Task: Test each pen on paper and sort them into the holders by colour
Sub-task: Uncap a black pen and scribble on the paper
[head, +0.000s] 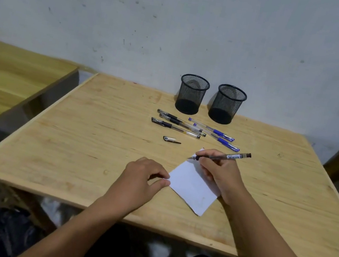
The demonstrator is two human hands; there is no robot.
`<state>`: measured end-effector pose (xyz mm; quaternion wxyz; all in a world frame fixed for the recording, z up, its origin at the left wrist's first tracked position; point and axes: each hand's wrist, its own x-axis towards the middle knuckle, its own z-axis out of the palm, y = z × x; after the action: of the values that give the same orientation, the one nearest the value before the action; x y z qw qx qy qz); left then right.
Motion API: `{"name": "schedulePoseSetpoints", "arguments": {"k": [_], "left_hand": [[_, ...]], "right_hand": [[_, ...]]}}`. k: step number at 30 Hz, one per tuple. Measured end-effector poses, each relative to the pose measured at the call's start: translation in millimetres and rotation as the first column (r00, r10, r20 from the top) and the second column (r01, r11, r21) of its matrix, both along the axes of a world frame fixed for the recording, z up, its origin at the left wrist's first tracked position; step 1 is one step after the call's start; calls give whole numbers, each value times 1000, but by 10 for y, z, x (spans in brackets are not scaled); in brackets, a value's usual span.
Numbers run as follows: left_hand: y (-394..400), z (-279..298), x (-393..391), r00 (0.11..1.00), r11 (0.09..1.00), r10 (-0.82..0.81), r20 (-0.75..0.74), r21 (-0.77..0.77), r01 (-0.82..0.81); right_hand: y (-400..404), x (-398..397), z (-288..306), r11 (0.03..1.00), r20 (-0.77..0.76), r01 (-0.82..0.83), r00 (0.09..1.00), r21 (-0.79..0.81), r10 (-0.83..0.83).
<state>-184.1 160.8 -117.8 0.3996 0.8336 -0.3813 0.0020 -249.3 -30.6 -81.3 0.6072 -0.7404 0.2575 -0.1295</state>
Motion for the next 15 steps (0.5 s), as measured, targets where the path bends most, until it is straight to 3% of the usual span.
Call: {"name": "schedulePoseSetpoints", "arguments": {"k": [7,15], "left_hand": [[-1,29,6,1000,1000,14,-21,-14,-14],[11,41,14,998,999,26,-65,-27,-27]], "right_hand": [[388,35,-76,997,62,-70,996,37,67],[373,-22,-116,988,55,-129,990,-81,134]]}}
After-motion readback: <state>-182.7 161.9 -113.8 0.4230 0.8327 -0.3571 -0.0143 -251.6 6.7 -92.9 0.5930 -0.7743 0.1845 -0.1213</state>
